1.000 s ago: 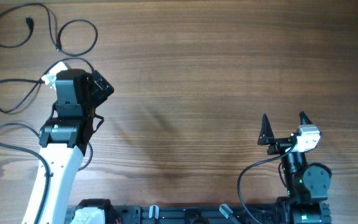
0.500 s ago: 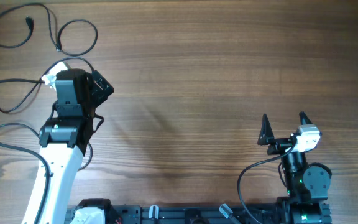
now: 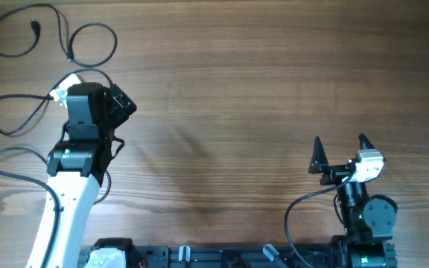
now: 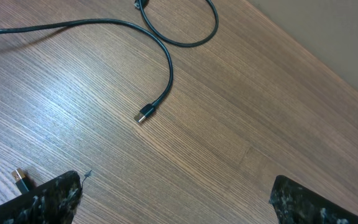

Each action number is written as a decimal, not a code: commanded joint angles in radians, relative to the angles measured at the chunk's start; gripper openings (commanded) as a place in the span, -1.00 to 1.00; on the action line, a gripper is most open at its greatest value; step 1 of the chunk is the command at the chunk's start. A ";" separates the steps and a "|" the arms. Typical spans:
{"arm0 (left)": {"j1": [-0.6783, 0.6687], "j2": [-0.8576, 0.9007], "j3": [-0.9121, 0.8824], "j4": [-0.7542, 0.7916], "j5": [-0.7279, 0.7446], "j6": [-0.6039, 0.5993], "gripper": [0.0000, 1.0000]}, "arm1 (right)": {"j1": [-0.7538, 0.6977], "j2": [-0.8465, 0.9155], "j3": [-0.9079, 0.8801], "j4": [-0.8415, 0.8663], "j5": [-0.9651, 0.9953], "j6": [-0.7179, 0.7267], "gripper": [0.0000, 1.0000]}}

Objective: Untangle cables

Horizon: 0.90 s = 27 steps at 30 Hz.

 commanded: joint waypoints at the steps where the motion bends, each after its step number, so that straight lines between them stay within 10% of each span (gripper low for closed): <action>1: -0.005 -0.014 0.008 0.003 -0.016 0.019 1.00 | 0.005 -0.016 -0.001 0.003 -0.009 -0.008 0.99; 27: -0.005 -0.014 0.008 0.037 -0.016 0.019 1.00 | 0.005 -0.016 -0.001 0.003 -0.009 -0.009 1.00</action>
